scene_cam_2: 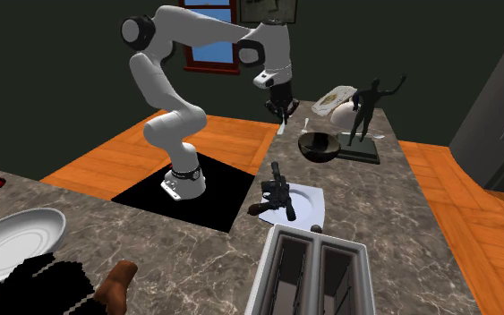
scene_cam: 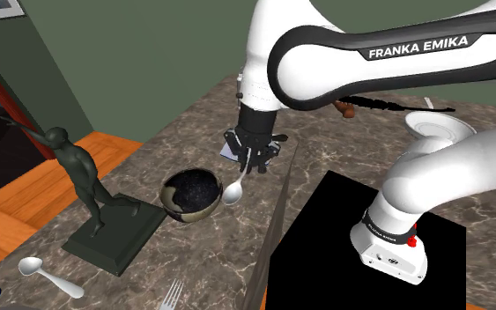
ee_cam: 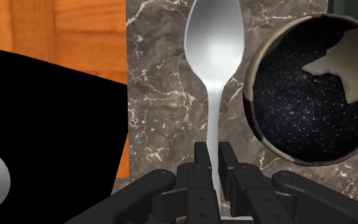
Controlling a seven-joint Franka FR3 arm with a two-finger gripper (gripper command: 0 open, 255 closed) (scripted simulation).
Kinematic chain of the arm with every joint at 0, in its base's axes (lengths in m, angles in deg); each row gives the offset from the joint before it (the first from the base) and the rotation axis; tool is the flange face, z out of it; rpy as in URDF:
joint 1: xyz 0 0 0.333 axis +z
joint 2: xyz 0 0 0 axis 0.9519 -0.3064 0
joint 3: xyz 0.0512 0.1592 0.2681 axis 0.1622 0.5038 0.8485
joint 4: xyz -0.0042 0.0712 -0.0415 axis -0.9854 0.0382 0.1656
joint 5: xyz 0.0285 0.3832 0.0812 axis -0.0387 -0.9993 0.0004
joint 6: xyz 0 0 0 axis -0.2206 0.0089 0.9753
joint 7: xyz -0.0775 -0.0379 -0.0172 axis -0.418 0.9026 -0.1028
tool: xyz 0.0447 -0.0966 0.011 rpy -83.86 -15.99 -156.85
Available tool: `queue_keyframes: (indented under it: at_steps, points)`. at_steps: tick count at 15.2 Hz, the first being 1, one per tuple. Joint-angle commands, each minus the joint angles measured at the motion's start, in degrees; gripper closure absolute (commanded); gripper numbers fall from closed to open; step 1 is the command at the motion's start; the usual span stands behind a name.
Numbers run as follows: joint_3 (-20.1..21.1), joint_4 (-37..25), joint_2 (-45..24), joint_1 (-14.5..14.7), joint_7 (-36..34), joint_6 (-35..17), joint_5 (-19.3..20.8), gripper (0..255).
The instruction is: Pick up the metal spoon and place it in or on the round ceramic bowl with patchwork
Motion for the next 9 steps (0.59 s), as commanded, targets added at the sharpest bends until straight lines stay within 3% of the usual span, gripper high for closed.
queue_keyframes:
  at_steps: [1,5,9]
  points:
    - [1.8,-3.4,-3.8,-1.7,-1.0,-1.0,0.9,255]
    - [7.1,-11.7,-13.8,-6.3,-4.2,-3.9,4.3,255]
    - [13.5,-20.7,-24.7,-11.3,-9.4,-6.0,10.8,255]
